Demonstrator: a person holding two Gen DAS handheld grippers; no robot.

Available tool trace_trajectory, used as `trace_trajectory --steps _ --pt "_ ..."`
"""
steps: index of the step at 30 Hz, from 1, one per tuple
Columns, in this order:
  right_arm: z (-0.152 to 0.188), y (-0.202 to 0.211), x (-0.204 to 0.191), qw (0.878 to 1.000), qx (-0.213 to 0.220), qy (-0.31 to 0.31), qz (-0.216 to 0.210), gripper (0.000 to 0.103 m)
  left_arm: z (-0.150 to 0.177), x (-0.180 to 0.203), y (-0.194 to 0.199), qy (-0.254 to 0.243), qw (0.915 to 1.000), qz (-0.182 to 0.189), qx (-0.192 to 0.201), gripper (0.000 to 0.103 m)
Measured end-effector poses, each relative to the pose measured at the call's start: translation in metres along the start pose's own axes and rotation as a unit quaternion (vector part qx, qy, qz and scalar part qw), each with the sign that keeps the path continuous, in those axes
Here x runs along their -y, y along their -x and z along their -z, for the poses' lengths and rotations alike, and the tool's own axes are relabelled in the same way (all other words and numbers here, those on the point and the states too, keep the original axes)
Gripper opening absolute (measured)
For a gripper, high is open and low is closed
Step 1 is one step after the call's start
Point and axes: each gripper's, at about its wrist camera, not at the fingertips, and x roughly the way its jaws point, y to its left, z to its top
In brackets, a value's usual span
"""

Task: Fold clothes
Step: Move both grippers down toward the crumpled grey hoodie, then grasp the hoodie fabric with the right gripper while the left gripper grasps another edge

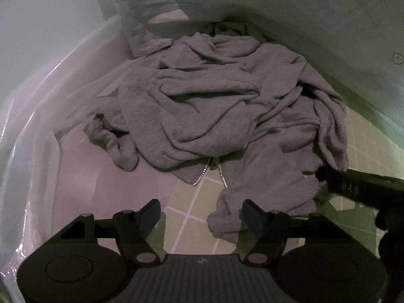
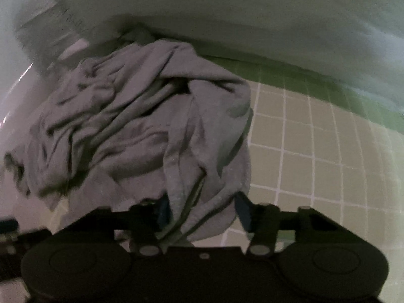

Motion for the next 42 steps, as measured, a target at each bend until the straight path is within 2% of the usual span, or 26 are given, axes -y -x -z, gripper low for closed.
trace_trajectory --steps 3,6,12,18,23,28,32,37,42 --pt "0.009 0.01 0.004 1.0 0.004 0.026 0.007 0.018 0.003 0.004 0.014 -0.002 0.9999 -0.002 0.01 0.072" --pt "0.025 0.025 0.021 0.999 0.018 0.029 0.034 0.015 0.01 0.011 0.034 -0.004 0.9996 -0.009 0.027 0.073" --pt "0.069 0.069 0.085 0.996 0.041 -0.023 0.073 0.014 0.044 0.031 0.077 -0.002 0.999 -0.005 0.045 0.073" --pt "0.134 0.124 0.153 0.988 0.059 -0.088 0.112 0.014 0.092 0.062 0.104 -0.028 0.9986 0.006 0.043 0.073" --pt "0.182 0.161 0.206 0.98 0.063 -0.114 0.148 0.014 0.132 0.1 0.128 -0.04 0.9979 0.017 0.047 0.073" --pt "0.212 0.202 0.28 0.971 0.066 -0.141 0.18 0.014 0.162 0.142 0.144 -0.024 0.9988 0.024 0.036 0.073" --pt "0.23 0.232 0.339 0.963 0.076 -0.153 0.206 0.014 0.176 0.182 0.145 -0.024 0.9987 0.029 0.035 0.073" --pt "0.263 0.261 0.401 0.959 0.08 -0.17 0.211 0.014 0.189 0.235 0.138 -0.047 0.997 0.045 0.042 0.073" --pt "0.276 0.254 0.442 0.96 0.076 -0.181 0.199 0.015 0.178 0.271 0.118 -0.052 0.9967 0.044 0.044 0.073"
